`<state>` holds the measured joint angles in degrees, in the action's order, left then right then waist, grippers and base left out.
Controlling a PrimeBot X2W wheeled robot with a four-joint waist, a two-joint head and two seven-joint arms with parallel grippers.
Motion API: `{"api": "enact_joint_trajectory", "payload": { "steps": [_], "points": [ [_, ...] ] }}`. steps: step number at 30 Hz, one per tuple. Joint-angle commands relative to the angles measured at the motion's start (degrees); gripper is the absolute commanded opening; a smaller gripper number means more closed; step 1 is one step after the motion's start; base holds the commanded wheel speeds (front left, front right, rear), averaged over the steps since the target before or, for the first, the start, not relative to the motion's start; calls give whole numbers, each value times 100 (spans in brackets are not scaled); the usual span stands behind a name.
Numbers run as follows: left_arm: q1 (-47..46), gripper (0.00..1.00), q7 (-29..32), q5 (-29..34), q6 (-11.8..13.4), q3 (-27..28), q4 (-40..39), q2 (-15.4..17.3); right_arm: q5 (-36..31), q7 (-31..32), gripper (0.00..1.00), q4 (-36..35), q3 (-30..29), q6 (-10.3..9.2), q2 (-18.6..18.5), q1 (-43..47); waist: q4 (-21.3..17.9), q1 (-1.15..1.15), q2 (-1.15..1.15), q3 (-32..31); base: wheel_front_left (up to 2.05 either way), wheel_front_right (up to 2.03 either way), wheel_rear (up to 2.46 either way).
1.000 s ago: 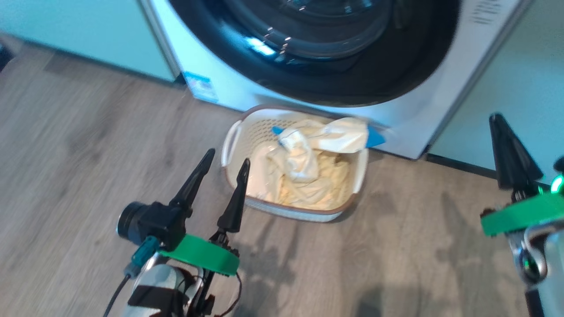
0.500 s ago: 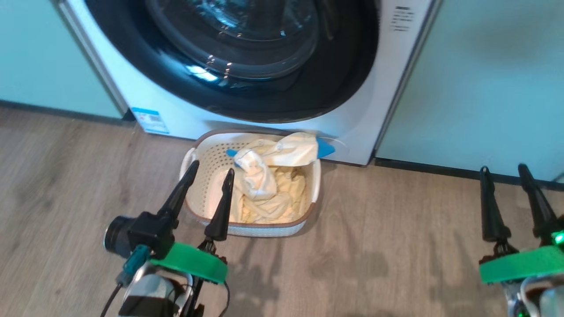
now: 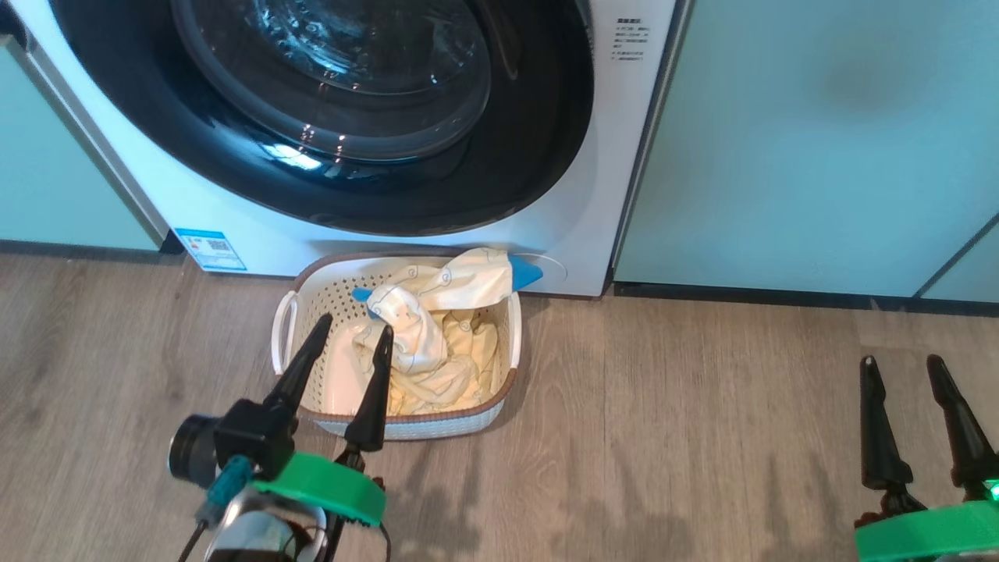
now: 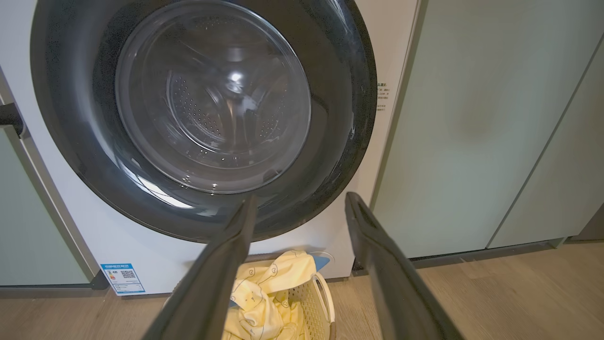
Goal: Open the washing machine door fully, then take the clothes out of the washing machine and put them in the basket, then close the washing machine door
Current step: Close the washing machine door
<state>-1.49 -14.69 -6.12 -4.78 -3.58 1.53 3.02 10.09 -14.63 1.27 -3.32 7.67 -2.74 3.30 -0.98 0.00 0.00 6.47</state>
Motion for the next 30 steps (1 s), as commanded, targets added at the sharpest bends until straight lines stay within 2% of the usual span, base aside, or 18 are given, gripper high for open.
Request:
{"api": "enact_joint_trajectory", "payload": {
  "steps": [1, 30],
  "points": [
    [-71, 100, -30, 28, 41, 256, -167, 84, 68, -37, 100, -202, 131, -19, -15, -80, -24, 0, 0, -20, 0, 0, 0],
    [98, 100, -30, -66, 145, 281, -119, 86, 229, -37, 100, -161, 139, -19, -14, 33, -44, 0, 0, -172, 0, 0, 0]
  ]
}}
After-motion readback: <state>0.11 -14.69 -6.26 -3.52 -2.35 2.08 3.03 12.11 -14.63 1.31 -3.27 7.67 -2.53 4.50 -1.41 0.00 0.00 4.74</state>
